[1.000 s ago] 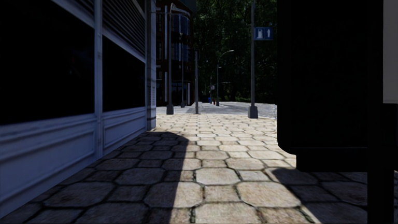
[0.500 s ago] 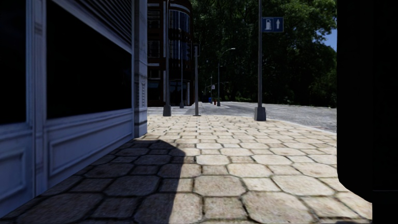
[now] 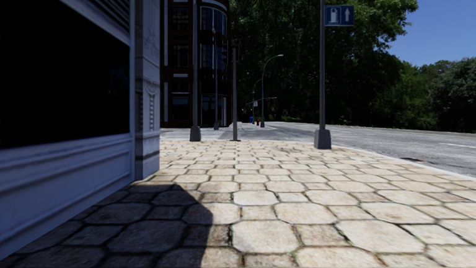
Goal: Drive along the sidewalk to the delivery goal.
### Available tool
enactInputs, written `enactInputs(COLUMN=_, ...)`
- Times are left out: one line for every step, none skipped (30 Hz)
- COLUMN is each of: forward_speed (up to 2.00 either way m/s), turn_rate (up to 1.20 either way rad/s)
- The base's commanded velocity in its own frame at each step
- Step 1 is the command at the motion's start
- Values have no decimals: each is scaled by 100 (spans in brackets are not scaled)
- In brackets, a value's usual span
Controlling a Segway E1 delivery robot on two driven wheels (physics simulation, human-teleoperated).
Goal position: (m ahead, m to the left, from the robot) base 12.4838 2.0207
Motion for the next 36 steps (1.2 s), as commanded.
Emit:
enactInputs(forward_speed=200, turn_rate=0)
enactInputs(forward_speed=200, turn_rate=0)
enactInputs(forward_speed=200, turn_rate=0)
enactInputs(forward_speed=200, turn_rate=0)
enactInputs(forward_speed=200, turn_rate=0)
enactInputs(forward_speed=200, turn_rate=0)
enactInputs(forward_speed=200, turn_rate=0)
enactInputs(forward_speed=200, turn_rate=0)
enactInputs(forward_speed=200, turn_rate=0)
enactInputs(forward_speed=200, turn_rate=0)
enactInputs(forward_speed=200, turn_rate=0)
enactInputs(forward_speed=200, turn_rate=0)
enactInputs(forward_speed=200, turn_rate=0)
enactInputs(forward_speed=200, turn_rate=0)
enactInputs(forward_speed=200, turn_rate=0)
enactInputs(forward_speed=200, turn_rate=16)
enactInputs(forward_speed=200, turn_rate=16)
enactInputs(forward_speed=200, turn_rate=20)
enactInputs(forward_speed=200, turn_rate=23)
enactInputs(forward_speed=200, turn_rate=24)
enactInputs(forward_speed=200, turn_rate=24)
enactInputs(forward_speed=200, turn_rate=25)
enactInputs(forward_speed=200, turn_rate=25)
enactInputs(forward_speed=200, turn_rate=29)
enactInputs(forward_speed=200, turn_rate=29)
enactInputs(forward_speed=200, turn_rate=34)
enactInputs(forward_speed=200, turn_rate=36)
enactInputs(forward_speed=200, turn_rate=37)
enactInputs(forward_speed=200, turn_rate=37)
enactInputs(forward_speed=200, turn_rate=38)
enactInputs(forward_speed=200, turn_rate=38)
enactInputs(forward_speed=200, turn_rate=39)
enactInputs(forward_speed=200, turn_rate=43)
enactInputs(forward_speed=200, turn_rate=46)
enactInputs(forward_speed=200, turn_rate=46)
enactInputs(forward_speed=200, turn_rate=47)
